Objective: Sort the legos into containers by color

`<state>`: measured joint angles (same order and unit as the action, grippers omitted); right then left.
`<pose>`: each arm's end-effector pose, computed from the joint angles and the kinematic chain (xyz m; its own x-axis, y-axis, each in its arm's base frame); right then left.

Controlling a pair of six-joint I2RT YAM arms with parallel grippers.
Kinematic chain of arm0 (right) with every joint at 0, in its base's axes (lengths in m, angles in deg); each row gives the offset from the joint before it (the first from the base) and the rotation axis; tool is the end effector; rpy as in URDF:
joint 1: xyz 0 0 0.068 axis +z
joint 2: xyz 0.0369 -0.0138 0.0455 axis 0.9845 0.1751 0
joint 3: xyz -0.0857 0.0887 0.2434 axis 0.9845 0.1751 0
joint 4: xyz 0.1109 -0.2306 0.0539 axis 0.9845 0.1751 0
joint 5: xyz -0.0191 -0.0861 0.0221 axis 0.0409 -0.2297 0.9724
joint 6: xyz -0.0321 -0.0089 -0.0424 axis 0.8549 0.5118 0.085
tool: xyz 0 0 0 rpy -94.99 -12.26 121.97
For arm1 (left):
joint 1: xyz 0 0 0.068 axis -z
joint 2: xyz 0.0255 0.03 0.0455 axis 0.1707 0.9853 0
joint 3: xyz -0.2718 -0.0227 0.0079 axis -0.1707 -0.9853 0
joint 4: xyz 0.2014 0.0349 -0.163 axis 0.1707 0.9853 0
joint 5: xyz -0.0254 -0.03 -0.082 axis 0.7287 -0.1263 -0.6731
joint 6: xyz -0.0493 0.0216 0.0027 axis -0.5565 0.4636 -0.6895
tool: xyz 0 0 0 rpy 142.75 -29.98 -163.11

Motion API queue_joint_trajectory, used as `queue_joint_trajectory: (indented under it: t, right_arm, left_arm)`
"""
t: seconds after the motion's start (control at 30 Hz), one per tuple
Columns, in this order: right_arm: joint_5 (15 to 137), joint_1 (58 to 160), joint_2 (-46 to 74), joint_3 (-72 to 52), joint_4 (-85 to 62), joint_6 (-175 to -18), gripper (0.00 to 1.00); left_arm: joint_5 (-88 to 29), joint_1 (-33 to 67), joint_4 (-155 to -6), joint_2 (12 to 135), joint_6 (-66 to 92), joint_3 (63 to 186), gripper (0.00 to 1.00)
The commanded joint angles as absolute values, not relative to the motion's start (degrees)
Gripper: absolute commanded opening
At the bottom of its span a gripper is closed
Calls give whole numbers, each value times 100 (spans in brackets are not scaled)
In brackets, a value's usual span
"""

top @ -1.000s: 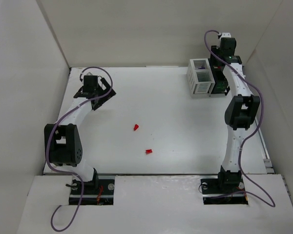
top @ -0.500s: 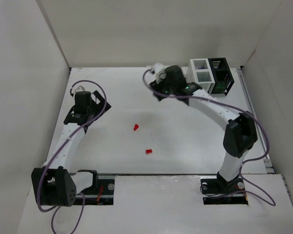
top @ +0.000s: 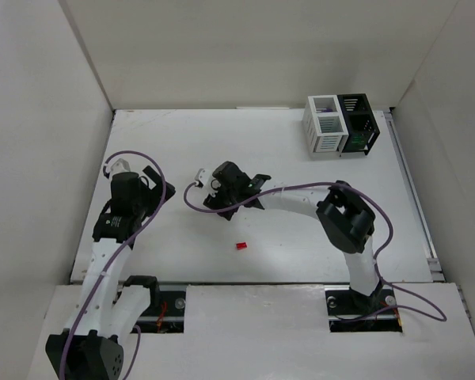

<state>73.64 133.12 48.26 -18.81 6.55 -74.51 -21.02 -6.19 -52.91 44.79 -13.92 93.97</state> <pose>0.2645 0.3588 0.1944 -0.2214 -0.7321 -0.6442 -0.9220 0.3724 -0.1063 0.1818 -0.0114 0.2890 -0.4302 -0.5980 -0.6763 -0.2661 0.7999 -0.5380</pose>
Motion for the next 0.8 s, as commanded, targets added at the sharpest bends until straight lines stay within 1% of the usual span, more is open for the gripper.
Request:
queue_joint_trajectory:
  t: [0.0,0.17,0.43,0.57,0.63,0.77]
  right_arm:
    - [6901,13256,4986,-2239,411,-7652,61]
    - [6768,13256,5224,-2300,350,-7811,61]
    - [6838,13309,5391,-2300,236,-7864,56]
    - [6838,13309,5444,-2300,183,-7811,56]
    - [6838,13309,5497,-2300,183,-7811,54]
    - [6838,13309,5550,-2300,183,-7811,54]
  left_arm:
    - [-2174,-640,-5246,4364,-1433,9343,100]
    - [-2227,-640,-5246,4416,-1380,9343,100]
    - [-2227,-640,-5298,4469,-1380,9343,100]
    - [-2227,-640,-5298,4469,-1380,9343,100]
    - [-2227,-640,-5298,4469,-1380,9343,100]
    - [-2227,-640,-5298,4469,-1380,9343,100]
